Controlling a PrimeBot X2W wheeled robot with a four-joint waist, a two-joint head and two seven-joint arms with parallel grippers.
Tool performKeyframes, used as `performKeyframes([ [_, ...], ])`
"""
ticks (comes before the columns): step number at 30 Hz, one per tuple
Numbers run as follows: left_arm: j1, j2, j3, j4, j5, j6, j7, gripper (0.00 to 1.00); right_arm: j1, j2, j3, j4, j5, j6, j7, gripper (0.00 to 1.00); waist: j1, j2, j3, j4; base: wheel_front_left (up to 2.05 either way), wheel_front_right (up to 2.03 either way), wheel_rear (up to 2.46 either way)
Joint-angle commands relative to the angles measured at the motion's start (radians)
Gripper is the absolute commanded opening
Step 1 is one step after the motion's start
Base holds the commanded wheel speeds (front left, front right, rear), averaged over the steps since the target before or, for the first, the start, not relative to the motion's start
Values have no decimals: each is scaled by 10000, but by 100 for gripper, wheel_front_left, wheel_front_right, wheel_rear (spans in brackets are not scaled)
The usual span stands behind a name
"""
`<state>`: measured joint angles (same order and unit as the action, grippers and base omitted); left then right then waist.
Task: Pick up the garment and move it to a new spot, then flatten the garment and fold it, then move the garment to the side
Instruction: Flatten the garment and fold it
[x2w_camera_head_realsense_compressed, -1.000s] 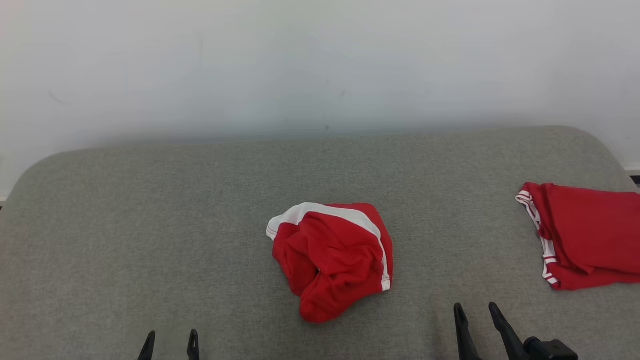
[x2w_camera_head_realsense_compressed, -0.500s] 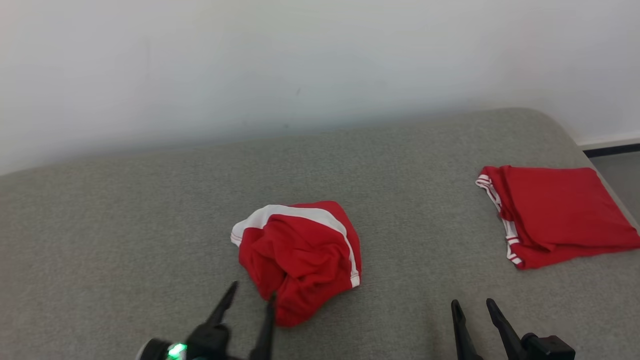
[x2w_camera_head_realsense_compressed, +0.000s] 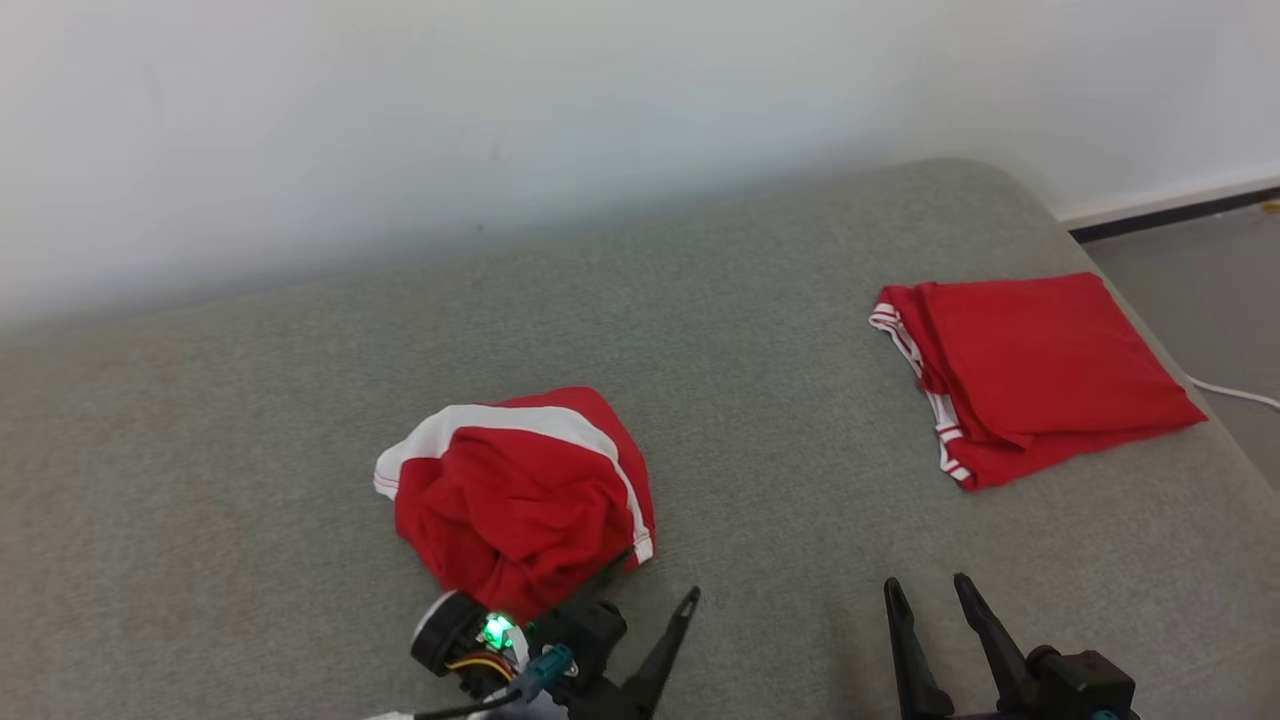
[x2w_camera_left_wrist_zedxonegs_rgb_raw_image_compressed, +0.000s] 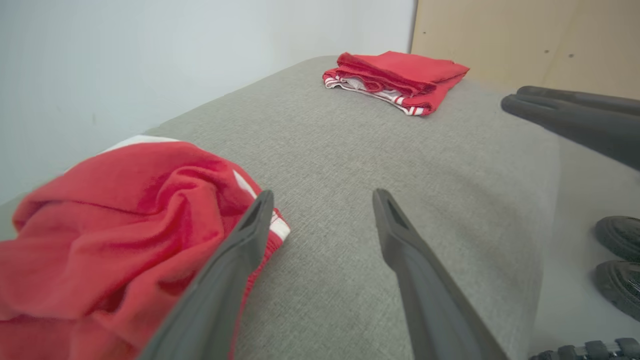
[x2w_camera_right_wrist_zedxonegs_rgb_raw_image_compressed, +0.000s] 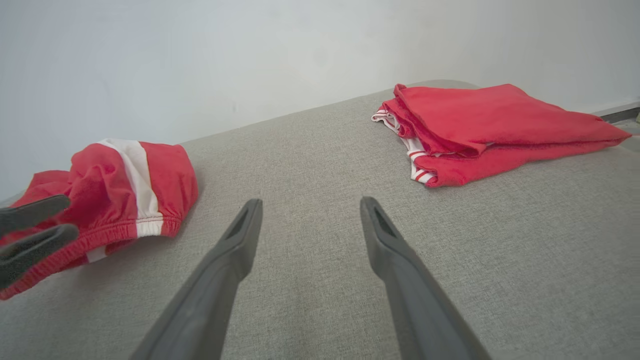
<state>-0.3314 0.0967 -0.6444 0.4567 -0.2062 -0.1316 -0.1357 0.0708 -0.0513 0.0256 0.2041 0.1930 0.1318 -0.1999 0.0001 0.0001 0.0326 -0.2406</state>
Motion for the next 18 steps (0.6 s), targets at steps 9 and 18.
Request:
performKeyframes([
  [9, -1453, -7, -20, 2819, 775, 1100, 195, 100, -245, 26, 121, 93, 94, -24, -157, 100, -1, -1, 553, -635, 0, 0, 0],
  [18, -1964, -133, 153, 3843, 567, 1485, -78, 42, -291, 26, 138, 223, 152, -24, -255, 100, -1, -1, 566, -500, 0, 0, 0],
])
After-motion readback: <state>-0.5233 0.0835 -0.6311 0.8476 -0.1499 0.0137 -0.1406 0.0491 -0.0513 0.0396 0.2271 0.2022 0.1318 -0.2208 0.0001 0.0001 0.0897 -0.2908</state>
